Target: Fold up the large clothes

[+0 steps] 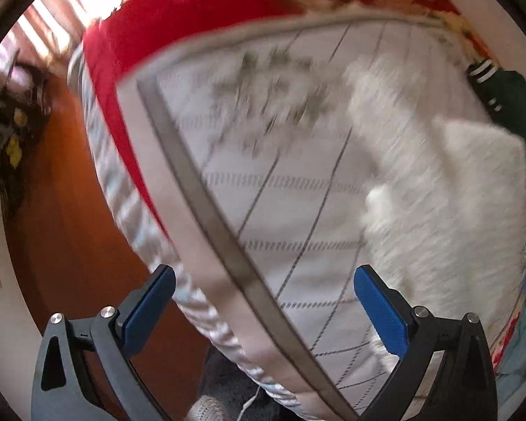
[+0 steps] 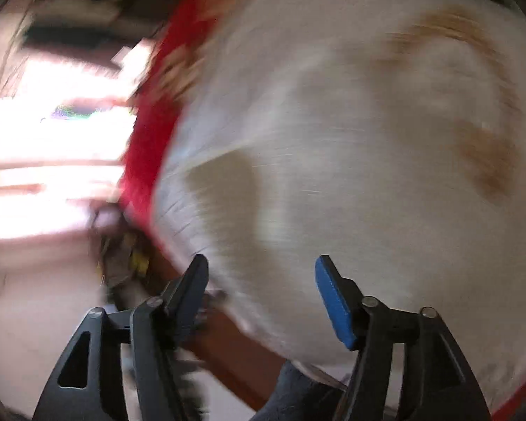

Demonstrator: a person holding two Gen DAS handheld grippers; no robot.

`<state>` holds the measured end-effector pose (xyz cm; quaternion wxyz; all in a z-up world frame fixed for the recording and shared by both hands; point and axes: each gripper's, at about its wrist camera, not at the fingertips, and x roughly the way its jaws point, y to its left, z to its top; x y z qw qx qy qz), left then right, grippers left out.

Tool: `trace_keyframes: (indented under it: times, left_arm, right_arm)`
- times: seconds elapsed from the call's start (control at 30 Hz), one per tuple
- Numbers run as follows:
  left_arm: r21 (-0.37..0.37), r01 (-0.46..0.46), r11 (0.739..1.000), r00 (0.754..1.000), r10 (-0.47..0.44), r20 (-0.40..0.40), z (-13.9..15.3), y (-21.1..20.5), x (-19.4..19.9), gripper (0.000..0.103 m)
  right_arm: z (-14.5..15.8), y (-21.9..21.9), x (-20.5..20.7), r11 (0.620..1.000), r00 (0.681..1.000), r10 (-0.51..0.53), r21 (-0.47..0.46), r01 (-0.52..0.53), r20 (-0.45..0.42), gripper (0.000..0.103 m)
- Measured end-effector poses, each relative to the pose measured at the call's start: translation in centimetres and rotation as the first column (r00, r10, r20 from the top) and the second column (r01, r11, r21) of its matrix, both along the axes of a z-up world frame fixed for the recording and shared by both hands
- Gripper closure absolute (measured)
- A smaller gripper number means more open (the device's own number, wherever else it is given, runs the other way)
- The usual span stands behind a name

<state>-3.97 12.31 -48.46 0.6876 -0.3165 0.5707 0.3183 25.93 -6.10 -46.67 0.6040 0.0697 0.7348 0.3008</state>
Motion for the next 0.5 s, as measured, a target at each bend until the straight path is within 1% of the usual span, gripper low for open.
trace_keyframes:
  times: [0.03,0.07,0.1,0.13,0.17,0.2,0.23,0.27,0.3,0.33,0.4,0.43,0.47,0.5]
  left_arm:
    - [0.016,0.021,1.000,1.000,-0.021,0.012,0.8,-0.1,0.9,0.000]
    - [0.030,0.052,0.998,0.998,-0.053,0.035,1.7,-0.2,2.0,0.000]
    - [0.052,0.095,0.994,0.994,-0.097,0.051,2.5,-0.7,3.8,0.000]
    - [0.060,0.128,0.990,0.989,-0.131,0.061,2.8,-1.1,5.1,0.000]
    - [0.064,0.150,0.987,0.986,-0.154,0.066,3.0,-1.4,6.0,0.000]
    - [0.070,0.193,0.979,0.978,-0.198,0.071,3.1,-2.1,7.8,0.000]
    - [0.073,0.219,0.973,0.972,-0.224,0.071,3.0,-2.7,8.7,0.000]
    - [0.074,0.248,0.966,0.965,-0.253,0.069,2.8,-3.3,9.7,0.000]
    - [0.077,0.270,0.960,0.959,-0.275,0.065,2.4,-3.6,10.5,0.000]
    - [0.080,0.288,0.954,0.955,-0.292,0.053,2.2,-3.9,11.2,0.000]
    - [0.080,0.324,0.943,0.945,-0.327,0.026,1.7,-4.6,12.2,0.000]
    - [0.084,0.347,0.934,0.937,-0.348,0.001,1.2,-5.2,12.9,0.000]
    - [0.084,0.359,0.930,0.933,-0.359,-0.014,1.3,-5.4,13.0,0.000]
    - [0.080,0.369,0.926,0.929,-0.368,-0.026,1.0,-5.7,13.3,0.000]
  right_arm:
    - [-0.7,-3.5,-0.1,0.995,0.996,-0.091,-0.033,0.091,-0.004,0.024]
    - [-1.5,-5.9,-0.2,0.989,0.990,-0.140,-0.049,0.139,-0.019,0.024]
    - [-2.9,-8.2,-0.7,0.980,0.981,-0.190,-0.064,0.186,-0.048,0.023]
    - [-4.7,-10.2,-1.2,0.973,0.969,-0.230,-0.055,0.226,-0.091,0.021]
    - [-6.6,-10.9,-1.6,0.967,0.957,-0.255,-0.041,0.252,-0.136,0.021]
    - [-8.5,-11.9,-2.3,0.957,0.938,-0.285,-0.010,0.289,-0.198,0.021]
    - [-10.5,-12.5,-3.2,0.944,0.915,-0.306,0.040,0.328,-0.264,0.020]
    - [-12.3,-12.3,-4.0,0.930,0.893,-0.324,0.070,0.361,-0.312,0.018]
    - [-14.0,-12.4,-4.6,0.909,0.865,-0.341,0.107,0.404,-0.369,0.016]
    - [-15.5,-12.2,-5.1,0.879,0.833,-0.349,0.156,0.450,-0.430,0.016]
    - [-17.2,-11.7,-5.2,0.839,0.792,-0.349,0.210,0.502,-0.500,0.016]
    - [-17.8,-11.2,-5.1,0.816,0.774,-0.344,0.239,0.526,-0.532,0.017]
    - [-17.7,-11.0,-4.7,0.807,0.773,-0.353,0.247,0.537,-0.526,0.020]
    - [-17.4,-10.9,-4.1,0.811,0.788,-0.366,0.246,0.531,-0.495,0.023]
